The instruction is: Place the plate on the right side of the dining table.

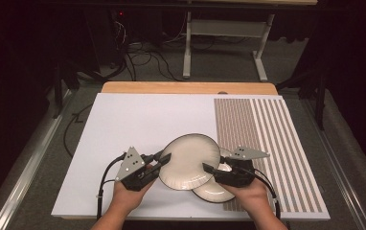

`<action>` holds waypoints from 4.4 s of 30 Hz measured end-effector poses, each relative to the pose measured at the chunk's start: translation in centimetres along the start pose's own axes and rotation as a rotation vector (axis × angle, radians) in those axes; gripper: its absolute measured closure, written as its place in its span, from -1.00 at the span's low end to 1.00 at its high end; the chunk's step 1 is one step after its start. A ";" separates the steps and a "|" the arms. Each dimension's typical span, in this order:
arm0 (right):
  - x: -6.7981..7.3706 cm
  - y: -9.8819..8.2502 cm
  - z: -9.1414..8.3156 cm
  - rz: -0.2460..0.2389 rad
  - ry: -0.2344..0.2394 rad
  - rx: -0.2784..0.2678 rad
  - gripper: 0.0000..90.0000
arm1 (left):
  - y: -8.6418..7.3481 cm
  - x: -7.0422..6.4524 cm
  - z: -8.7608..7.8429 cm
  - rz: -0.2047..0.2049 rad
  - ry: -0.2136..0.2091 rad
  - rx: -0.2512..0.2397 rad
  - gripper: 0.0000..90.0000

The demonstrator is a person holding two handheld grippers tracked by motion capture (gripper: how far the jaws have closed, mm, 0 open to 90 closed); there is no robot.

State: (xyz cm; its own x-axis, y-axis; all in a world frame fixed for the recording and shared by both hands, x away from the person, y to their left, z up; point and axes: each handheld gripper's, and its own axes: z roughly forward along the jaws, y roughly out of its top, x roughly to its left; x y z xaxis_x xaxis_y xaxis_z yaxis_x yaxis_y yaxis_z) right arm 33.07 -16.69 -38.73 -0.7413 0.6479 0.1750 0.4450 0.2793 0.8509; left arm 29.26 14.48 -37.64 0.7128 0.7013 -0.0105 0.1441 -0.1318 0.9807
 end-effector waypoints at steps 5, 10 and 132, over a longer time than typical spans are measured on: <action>-0.2 -0.3 0.3 0.010 0.009 0.014 0.33 | 0.0 0.1 0.0 0.001 -0.002 0.001 0.74; -0.6 -0.6 0.1 0.039 0.017 0.017 0.53 | -0.1 0.2 0.0 -0.013 -0.008 0.002 0.74; -14.6 -4.5 -14.3 0.185 -0.406 -0.073 0.92 | 3.9 -3.6 17.7 -0.118 -0.110 0.193 -0.15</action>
State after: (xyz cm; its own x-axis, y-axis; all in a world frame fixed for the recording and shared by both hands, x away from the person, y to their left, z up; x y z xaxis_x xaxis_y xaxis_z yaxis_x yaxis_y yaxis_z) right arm 34.76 -37.56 -38.06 -0.3890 0.9119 0.1308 0.5039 0.0918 0.8589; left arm 39.41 -0.97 -37.22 0.7523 0.6405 -0.1540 0.3515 -0.1926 0.9162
